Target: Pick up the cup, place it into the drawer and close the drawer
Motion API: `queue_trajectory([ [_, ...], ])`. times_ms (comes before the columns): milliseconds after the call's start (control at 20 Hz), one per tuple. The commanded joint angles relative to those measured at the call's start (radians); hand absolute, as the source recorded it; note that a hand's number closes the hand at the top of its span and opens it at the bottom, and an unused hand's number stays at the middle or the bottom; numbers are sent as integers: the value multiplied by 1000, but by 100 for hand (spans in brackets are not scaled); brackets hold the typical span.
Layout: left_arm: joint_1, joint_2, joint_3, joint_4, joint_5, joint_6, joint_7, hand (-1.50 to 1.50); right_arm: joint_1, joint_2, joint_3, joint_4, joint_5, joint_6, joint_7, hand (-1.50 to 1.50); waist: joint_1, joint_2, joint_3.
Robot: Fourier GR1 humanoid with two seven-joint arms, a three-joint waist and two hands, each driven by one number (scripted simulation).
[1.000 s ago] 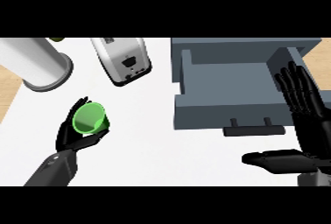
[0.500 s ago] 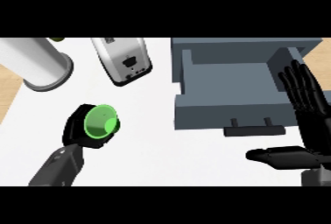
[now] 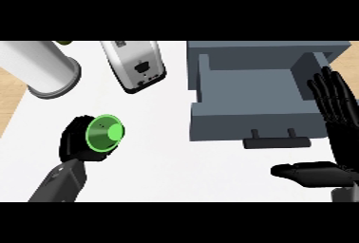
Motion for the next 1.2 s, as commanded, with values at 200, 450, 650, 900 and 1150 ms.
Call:
queue_trajectory([
  [200, -16, 7, -9, -106, 21, -115, -119, 150, 9, 3, -6, -2, 9, -8, 1, -150, 14, -6, 2],
  [450, -60, -67, -97, -248, -5, -79, 6, 150, -15, -47, -71, 44, -50, 33, 3, -150, 27, -14, 4],
  [650, -140, -114, -134, -390, 0, 40, 124, 150, -46, -6, -36, 66, 20, -31, 8, -150, 36, -15, 5],
  [900, -135, -159, -198, -644, 14, 135, 339, 150, 4, -33, -57, 14, -17, 8, 21, -150, 37, -19, 5],
  [1150, -233, -197, -262, -755, -1, 241, 516, 150, 21, -20, -68, 36, -39, 19, -27, -150, 25, -13, 4],
])
